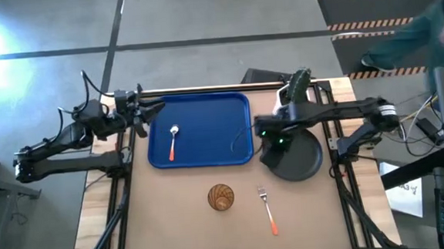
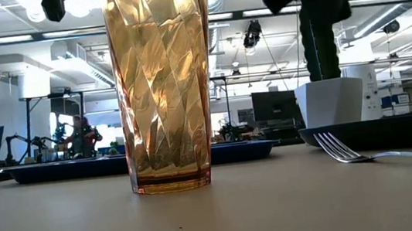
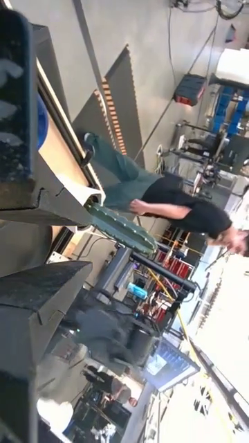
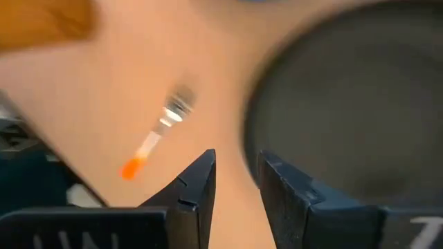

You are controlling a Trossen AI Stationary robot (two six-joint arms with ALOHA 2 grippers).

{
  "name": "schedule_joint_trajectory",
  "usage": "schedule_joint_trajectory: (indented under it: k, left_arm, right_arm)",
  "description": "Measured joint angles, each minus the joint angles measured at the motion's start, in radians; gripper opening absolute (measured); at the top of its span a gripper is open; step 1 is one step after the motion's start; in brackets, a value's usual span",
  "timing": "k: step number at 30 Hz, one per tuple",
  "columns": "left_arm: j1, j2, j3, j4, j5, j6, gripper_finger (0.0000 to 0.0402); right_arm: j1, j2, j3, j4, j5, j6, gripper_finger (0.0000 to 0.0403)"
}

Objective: Pick and place plate/cup/fork/spoon on tray
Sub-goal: Put the black plate on the blue tray

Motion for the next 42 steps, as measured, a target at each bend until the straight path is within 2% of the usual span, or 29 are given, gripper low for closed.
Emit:
schedule_joint_trajectory:
  k: [5,11,18,25,40,42]
  left_arm:
    - [0.000,-0.004,0.000,-0.020,0.020,0.005,0.0074]
    - [0.000,-0.002,-0.007,-0.045,0.030,0.005,0.0074]
    - [0.001,-0.001,-0.007,-0.051,0.042,0.005,0.0074]
    - [0.001,-0.009,-0.007,-0.054,0.051,0.025,0.0074]
    - [0.001,-0.030,-0.007,-0.076,0.086,0.032,0.0074]
    - [0.001,-0.032,-0.007,-0.077,0.086,0.031,0.0074]
  right_arm:
    - [0.033,0.077,-0.031,-0.081,0.024,0.034,0.0098]
    - [0.053,0.129,-0.079,-0.065,0.024,0.058,0.0098]
    - [0.053,0.153,-0.116,0.086,0.023,0.060,0.0098]
    - [0.053,0.152,-0.154,0.196,0.023,0.128,0.0098]
    - [0.055,0.155,-0.263,0.328,0.017,0.193,0.0098]
    - [0.055,0.155,-0.269,0.344,-0.010,0.193,0.0095]
